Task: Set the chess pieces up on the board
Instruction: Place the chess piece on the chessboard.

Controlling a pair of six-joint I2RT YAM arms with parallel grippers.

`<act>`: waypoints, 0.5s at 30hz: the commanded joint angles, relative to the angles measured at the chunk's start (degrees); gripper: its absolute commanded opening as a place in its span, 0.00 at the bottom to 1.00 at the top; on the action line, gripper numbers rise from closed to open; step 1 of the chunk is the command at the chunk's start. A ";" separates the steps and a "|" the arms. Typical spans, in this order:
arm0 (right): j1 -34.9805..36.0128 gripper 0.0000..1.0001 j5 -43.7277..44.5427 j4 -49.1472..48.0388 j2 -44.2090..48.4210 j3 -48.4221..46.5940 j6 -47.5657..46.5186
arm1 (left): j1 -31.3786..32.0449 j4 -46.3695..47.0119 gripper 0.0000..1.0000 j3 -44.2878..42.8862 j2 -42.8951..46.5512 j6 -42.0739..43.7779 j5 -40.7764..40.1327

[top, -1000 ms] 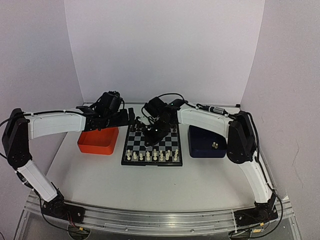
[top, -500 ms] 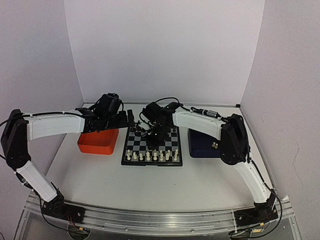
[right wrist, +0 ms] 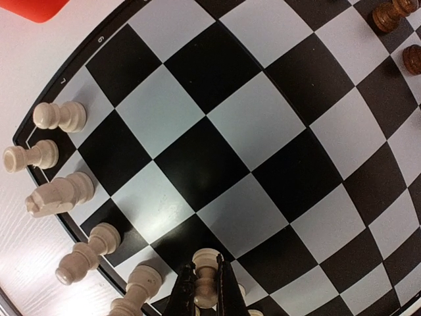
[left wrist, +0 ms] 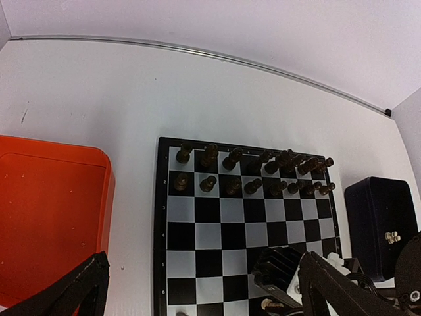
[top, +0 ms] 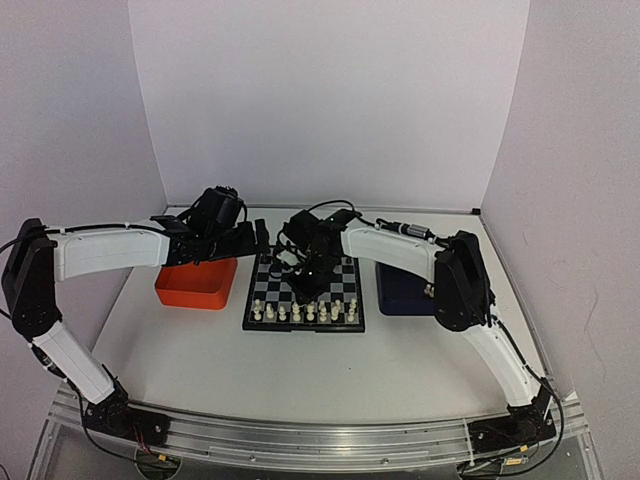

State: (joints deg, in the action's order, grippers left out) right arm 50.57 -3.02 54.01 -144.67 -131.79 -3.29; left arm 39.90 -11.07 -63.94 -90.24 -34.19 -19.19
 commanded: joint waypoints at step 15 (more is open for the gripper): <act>0.15 0.09 -3.05 1.11 -0.94 -2.95 0.03 | -0.35 0.29 1.00 1.05 2.41 -0.97 1.12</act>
State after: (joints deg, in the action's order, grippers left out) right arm 50.57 -4.37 54.13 -145.17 -132.75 -3.26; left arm 39.90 -11.04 -63.01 -90.21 -34.61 -18.15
